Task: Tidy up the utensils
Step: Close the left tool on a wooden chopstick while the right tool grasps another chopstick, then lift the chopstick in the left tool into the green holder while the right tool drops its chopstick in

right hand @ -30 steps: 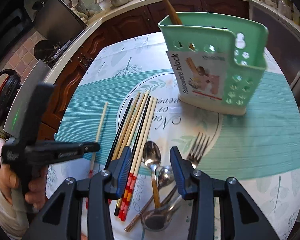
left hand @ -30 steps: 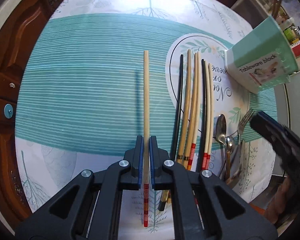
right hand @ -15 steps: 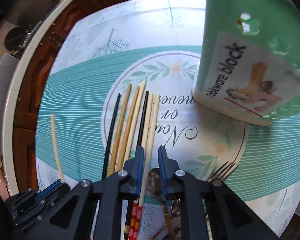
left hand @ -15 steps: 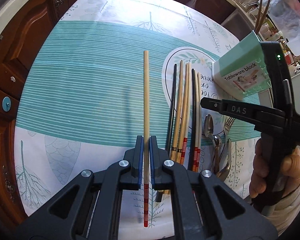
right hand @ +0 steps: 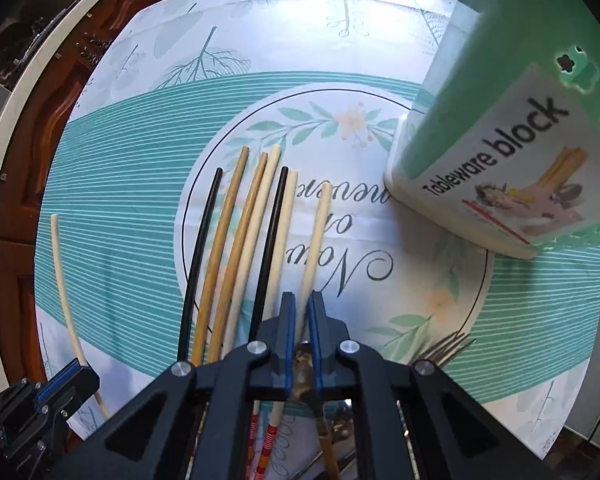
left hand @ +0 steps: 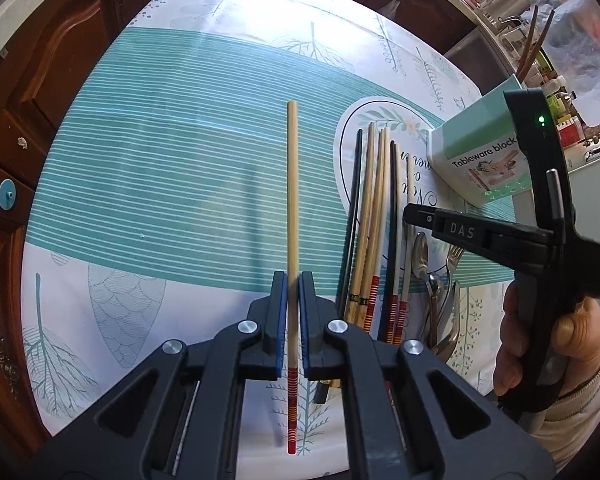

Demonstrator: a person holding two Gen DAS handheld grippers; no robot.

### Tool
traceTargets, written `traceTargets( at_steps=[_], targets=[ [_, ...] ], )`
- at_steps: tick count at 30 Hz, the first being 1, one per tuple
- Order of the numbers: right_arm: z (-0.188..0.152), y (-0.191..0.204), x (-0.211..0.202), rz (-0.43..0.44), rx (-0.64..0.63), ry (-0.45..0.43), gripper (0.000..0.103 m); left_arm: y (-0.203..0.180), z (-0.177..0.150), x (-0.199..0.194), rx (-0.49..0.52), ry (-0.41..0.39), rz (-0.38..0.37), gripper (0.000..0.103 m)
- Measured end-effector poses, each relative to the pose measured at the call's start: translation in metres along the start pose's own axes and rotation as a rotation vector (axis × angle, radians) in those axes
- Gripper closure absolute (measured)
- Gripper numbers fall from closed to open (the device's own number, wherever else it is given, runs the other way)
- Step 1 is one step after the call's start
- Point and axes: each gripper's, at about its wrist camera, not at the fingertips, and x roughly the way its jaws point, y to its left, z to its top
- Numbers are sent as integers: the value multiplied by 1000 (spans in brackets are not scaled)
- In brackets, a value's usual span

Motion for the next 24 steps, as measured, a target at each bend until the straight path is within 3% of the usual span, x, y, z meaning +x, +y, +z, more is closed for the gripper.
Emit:
traceTargets(
  at_steps=[5,12,17,24],
  targets=[
    [-1,14,1,-62,-51,-11,96,-3,0,-1,12,2,0,99],
    [-5,5,-2,111,6,8,98,-18,-4,-19,68,-50,23,99],
    [-25,-7,-33,222,18,-99,98,-36,-5,-33,103,-106,36,99],
    [-55,-38,-84,351,16,-296,98,-75,-4,-66,172,-245,50,99]
  ],
)
